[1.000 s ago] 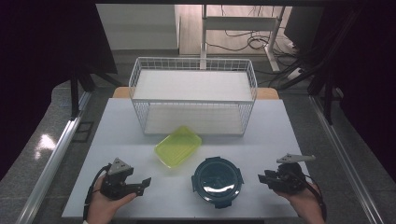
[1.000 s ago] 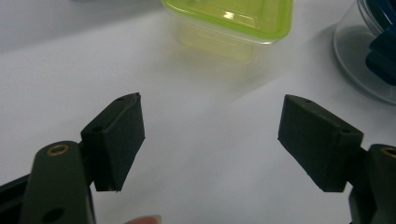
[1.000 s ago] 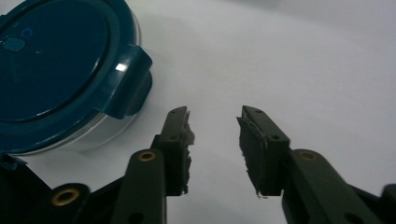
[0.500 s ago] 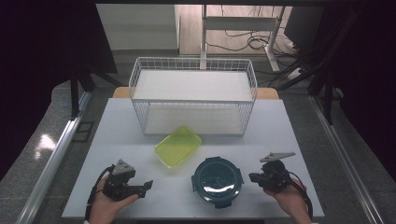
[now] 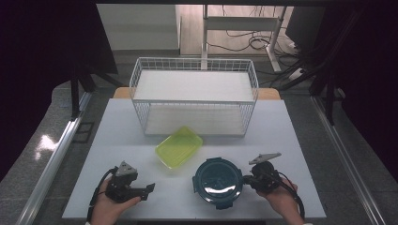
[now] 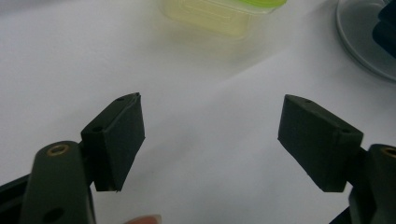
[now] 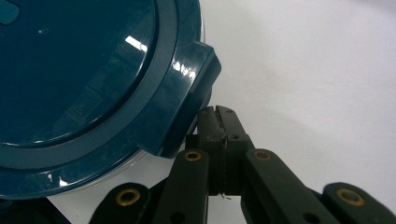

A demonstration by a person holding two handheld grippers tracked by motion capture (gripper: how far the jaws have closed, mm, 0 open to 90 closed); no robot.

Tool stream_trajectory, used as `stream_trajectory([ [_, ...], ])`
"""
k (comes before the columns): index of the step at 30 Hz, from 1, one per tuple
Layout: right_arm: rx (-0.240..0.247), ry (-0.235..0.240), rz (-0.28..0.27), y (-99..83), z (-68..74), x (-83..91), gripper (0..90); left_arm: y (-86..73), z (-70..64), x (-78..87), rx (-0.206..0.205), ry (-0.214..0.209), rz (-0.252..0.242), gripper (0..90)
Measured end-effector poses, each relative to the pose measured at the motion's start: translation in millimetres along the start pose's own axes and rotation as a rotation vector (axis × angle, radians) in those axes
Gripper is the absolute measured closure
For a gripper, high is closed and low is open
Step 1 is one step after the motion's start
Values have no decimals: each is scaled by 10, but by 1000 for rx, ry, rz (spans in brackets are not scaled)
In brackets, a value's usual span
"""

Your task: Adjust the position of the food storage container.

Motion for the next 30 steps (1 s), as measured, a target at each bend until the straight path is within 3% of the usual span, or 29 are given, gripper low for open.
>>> stream_trajectory([
  [4,17,-22,13,-4,15,4,887,-3,-7,-9,-2,-3,5,225],
  [20,25,-4,18,33,165,-40,888,-8,-5,-30,1,-4,13,225],
  [30,63,15,25,83,352,-110,888,-11,-7,-39,0,-9,16,225],
])
Point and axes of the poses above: each handheld gripper's, and its own axes: x roughly backward along the jaws, y roughly out of its top, z roughly to its left, the point moved 10 cm from there along -x, roughly forward along the jaws
